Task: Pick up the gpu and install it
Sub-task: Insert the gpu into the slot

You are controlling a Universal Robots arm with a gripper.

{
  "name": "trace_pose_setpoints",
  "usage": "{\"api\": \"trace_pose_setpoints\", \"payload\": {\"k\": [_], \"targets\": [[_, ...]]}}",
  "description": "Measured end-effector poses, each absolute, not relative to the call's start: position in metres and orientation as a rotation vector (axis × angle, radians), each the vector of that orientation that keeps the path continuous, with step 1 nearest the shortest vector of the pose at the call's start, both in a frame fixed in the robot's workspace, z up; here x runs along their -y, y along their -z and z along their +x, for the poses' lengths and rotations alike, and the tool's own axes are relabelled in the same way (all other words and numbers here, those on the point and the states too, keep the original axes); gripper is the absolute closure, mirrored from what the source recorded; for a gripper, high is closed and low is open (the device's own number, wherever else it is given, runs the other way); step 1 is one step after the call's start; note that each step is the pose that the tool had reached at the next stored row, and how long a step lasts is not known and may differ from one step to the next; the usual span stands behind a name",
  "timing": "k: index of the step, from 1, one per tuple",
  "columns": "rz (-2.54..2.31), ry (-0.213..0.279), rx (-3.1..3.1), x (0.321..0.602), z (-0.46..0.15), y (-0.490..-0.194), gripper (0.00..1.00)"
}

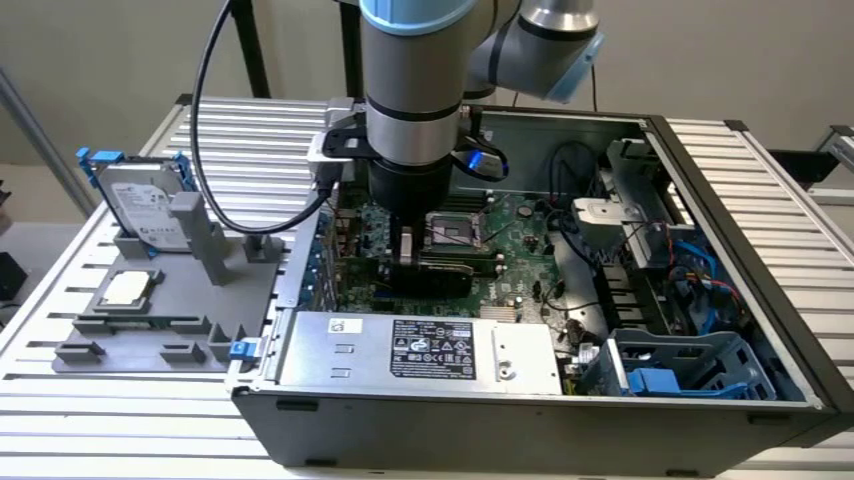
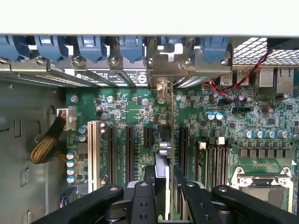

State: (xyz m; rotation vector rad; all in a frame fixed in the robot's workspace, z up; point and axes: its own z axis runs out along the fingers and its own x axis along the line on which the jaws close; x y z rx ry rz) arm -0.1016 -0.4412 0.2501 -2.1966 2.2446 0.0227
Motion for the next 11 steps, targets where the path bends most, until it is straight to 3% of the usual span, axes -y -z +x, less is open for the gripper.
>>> {"api": "trace_pose_setpoints", "payload": {"k": [2,3,11], "targets": [[-2.197,-0.024,-2.245,0.441,-0.102,-0.250,1.00],[-2.195,-0.024,-2.245,0.441,-0.102,-0.250,0.00],[-2.196,-0.023,-2.245,0.441,-0.102,-0.277,0.00]]}}
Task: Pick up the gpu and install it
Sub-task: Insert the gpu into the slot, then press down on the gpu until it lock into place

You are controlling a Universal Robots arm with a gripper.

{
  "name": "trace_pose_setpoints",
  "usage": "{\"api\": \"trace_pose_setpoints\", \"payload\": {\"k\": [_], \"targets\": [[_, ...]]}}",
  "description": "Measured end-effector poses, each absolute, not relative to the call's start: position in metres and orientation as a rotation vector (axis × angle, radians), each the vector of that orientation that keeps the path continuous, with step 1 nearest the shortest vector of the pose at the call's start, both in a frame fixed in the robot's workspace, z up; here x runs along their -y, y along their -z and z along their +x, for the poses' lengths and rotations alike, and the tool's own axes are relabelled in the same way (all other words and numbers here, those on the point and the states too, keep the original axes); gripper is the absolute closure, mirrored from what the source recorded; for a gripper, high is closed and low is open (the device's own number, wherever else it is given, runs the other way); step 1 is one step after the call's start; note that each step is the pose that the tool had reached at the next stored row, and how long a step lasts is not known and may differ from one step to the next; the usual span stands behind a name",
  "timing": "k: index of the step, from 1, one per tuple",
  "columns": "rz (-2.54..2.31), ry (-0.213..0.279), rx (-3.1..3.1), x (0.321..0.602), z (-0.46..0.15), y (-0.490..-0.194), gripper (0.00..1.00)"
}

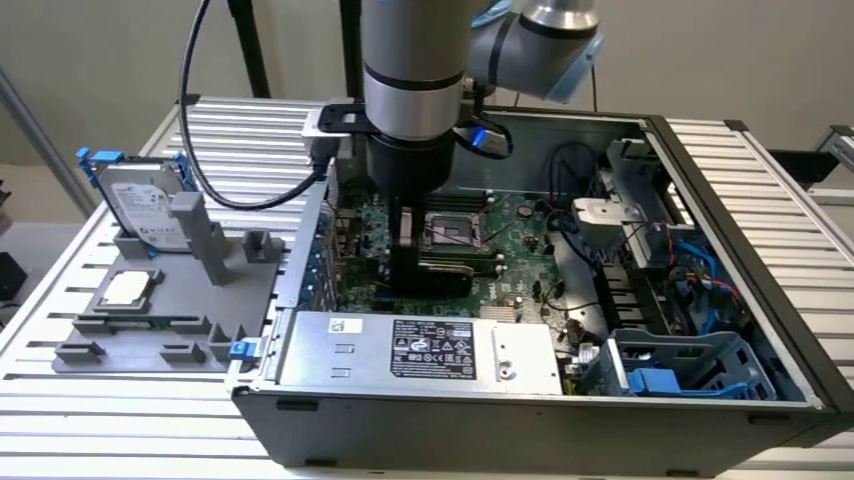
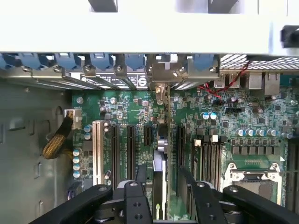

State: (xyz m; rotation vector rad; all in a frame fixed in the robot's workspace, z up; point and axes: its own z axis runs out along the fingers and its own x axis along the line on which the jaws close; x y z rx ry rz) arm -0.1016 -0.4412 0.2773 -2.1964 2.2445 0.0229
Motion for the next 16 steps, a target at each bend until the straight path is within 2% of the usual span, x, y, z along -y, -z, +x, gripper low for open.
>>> {"api": "trace_pose_setpoints", "payload": {"k": [5,6,16], "targets": [[-2.197,-0.023,-2.245,0.441,-0.102,-0.291,0.00],[-2.196,-0.023,-2.244,0.441,-0.102,-0.291,1.00],[-2.197,-0.023,-2.245,0.441,-0.102,-0.292,1.00]]}}
